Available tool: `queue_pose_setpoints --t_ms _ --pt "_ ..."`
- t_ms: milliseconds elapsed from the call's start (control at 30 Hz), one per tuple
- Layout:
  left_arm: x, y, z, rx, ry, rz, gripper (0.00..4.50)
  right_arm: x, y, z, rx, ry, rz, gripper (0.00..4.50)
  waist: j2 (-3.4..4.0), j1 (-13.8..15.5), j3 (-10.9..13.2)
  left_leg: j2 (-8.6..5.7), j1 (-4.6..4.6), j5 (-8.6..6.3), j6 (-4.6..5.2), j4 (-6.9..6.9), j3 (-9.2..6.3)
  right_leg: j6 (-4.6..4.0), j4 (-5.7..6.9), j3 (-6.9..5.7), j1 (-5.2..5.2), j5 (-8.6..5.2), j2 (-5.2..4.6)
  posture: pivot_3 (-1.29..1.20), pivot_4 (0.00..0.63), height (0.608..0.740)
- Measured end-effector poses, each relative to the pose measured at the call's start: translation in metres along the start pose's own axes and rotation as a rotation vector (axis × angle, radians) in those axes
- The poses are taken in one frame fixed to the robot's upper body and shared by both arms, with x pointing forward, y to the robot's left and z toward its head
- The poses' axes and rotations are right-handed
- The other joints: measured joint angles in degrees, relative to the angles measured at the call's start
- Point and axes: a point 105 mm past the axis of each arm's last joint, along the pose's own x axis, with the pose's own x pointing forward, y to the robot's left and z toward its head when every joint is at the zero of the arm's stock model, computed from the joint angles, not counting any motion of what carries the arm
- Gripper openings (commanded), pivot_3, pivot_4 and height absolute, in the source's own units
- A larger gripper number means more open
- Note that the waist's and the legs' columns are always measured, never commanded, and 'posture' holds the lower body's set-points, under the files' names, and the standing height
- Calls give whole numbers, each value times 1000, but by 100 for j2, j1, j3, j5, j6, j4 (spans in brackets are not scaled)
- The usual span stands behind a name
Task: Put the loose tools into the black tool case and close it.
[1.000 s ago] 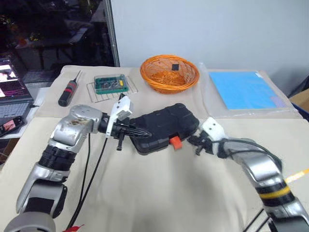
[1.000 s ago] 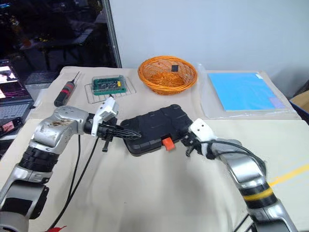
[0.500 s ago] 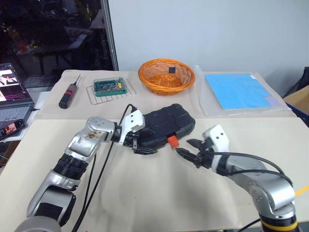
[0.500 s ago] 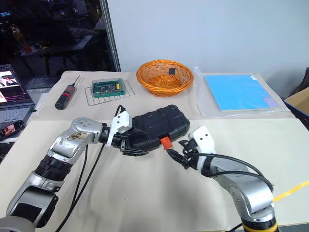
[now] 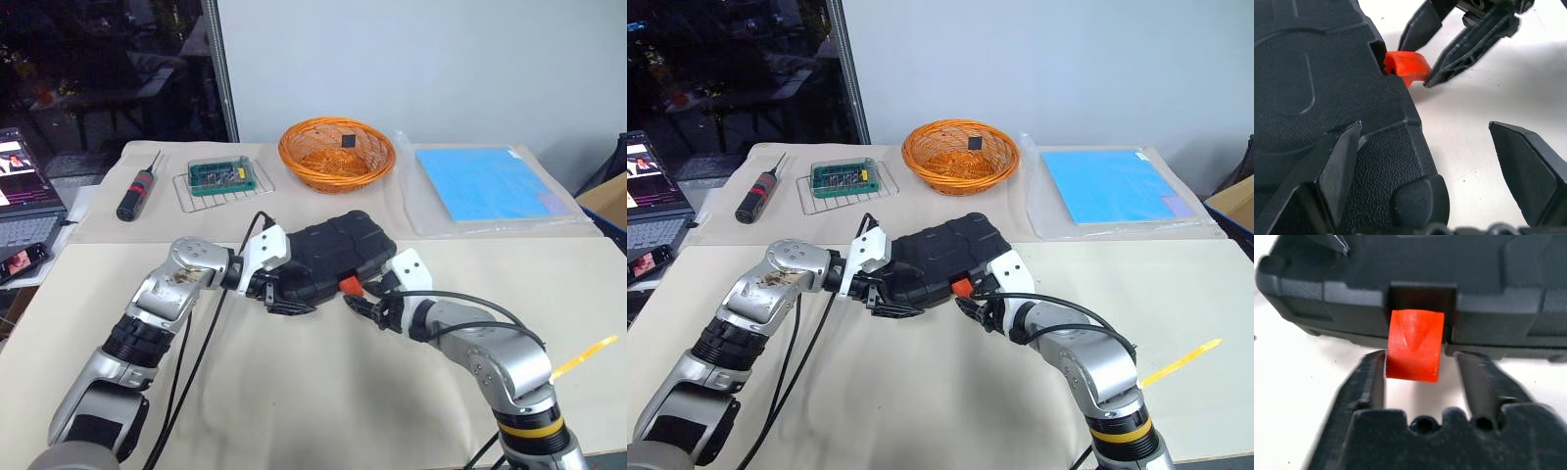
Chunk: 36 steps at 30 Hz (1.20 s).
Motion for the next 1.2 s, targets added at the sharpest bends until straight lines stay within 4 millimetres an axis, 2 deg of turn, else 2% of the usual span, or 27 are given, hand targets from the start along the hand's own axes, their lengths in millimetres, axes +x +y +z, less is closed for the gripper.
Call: queue_pose_setpoints --t_ms 400,600,667,700,733,833,1000,1133,1200 --pt "-2 2 -3 3 13 24 4500 11 0 6 -15 -19 -3 1170 0 -65 -1 1 6 3 -4 0 0 -2 1 1 2 1 0 0 150 740" --pt "-2 7 -7 1 30 44 4500 31 -2 0 -12 -51 21 1170 -3 -123 -10 9 49 5 -9 -1 1 12 0 5 35 -22 6 0 150 740" --pt "-2 7 -8 0 37 48 4500 36 -2 -3 -20 -57 23 2180 -3 -136 -10 12 74 -3 -24 -5 0 12 0 4 55 -22 3 0 150 740" --pt "-1 7 -9 0 41 48 4500 39 -3 -5 -25 -58 14 2288 -3 -140 -10 13 92 -21 -54 -10 0 12 -1 4 64 -22 -1 0 150 740" --pt "0 7 -9 1 42 46 4500 42 -3 -12 -19 -37 9 2692 -3 -131 -10 15 105 -23 -57 -13 -2 12 -2 0 63 -23 -7 0 150 740" --pt "2 6 -7 7 32 38 4500 38 -5 -23 -7 -22 -9 2692 9 -85 -8 13 83 -23 -59 -17 -1 13 -2 1 42 -23 -19 0 150 740" --pt "1 7 -4 11 19 46 4500 8 -10 -25 -23 -34 -64 2692 10 -48 -16 7 29 -13 -13 -16 2 -1 -2 -1 15 -8 -22 0 150 740" --pt "-1 7 -5 7 15 54 4500 -6 -4 -24 25 -50 -55 1740 11 -44 -17 8 13 -11 -14 -16 1 -7 0 -4 -1 -12 -18 0 150 740" --pt "-1 7 -6 5 16 58 4500 -7 -2 -20 52 -71 -40 1013 11 -47 -17 8 16 -11 -14 -16 0 -10 -2 -4 1 -23 -17 0 150 740"
